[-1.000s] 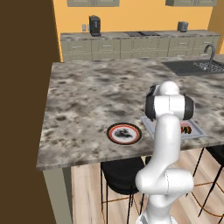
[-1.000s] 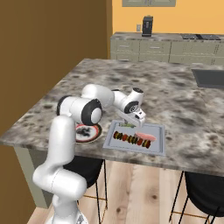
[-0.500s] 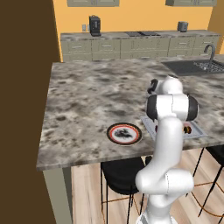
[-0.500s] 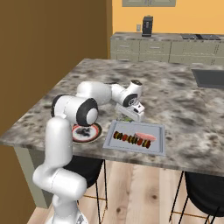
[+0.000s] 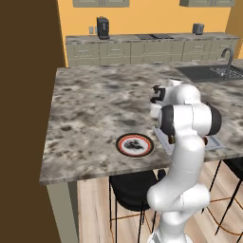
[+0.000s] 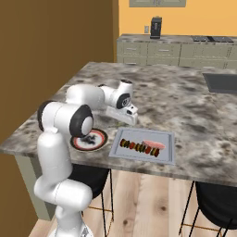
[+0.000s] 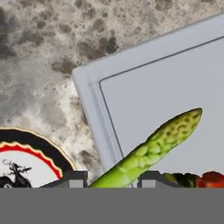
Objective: Create a steak meal by picking up the steak and asparagus from the tray and placing them on the plate. Leave the skewers on the tray.
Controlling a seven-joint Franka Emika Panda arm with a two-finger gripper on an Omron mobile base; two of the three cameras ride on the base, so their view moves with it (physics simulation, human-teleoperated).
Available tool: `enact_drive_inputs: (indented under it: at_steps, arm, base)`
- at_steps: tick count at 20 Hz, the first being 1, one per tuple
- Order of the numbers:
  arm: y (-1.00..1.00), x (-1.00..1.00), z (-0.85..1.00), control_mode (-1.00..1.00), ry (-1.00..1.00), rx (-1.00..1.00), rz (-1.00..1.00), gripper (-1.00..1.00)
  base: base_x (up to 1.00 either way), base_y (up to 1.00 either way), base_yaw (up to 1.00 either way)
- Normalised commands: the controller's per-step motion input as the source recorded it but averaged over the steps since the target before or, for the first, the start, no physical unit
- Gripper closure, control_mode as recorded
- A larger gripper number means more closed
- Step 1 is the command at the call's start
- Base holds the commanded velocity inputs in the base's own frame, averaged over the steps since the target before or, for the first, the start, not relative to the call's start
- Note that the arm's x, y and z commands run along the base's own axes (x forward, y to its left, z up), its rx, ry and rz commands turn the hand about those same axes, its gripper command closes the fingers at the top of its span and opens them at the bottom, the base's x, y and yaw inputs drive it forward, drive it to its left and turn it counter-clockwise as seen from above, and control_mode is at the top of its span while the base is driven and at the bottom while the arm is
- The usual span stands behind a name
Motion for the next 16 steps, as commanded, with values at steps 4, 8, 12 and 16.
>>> enact_drive_inputs:
  at_steps: [4, 8, 12, 16]
  arm:
    - [0.92, -0.53, 0.0, -1.0, 0.0, -0.05, 0.06, 1.0]
    - [0.88, -0.14, 0.0, -1.0, 0.0, -0.01, 0.0, 1.0]
    - [0.71, 0.0, 0.0, -1.0, 0.04, 0.0, 0.0, 1.0]
    - [0.41, 0.0, -0.07, -1.0, 0.06, 0.0, 0.0, 1.0]
  base:
    - [0.0, 0.0, 0.0]
    - [0.0, 0.0, 0.0]
    - [0.0, 0.0, 0.0]
    - [0.0, 0.0, 0.0]
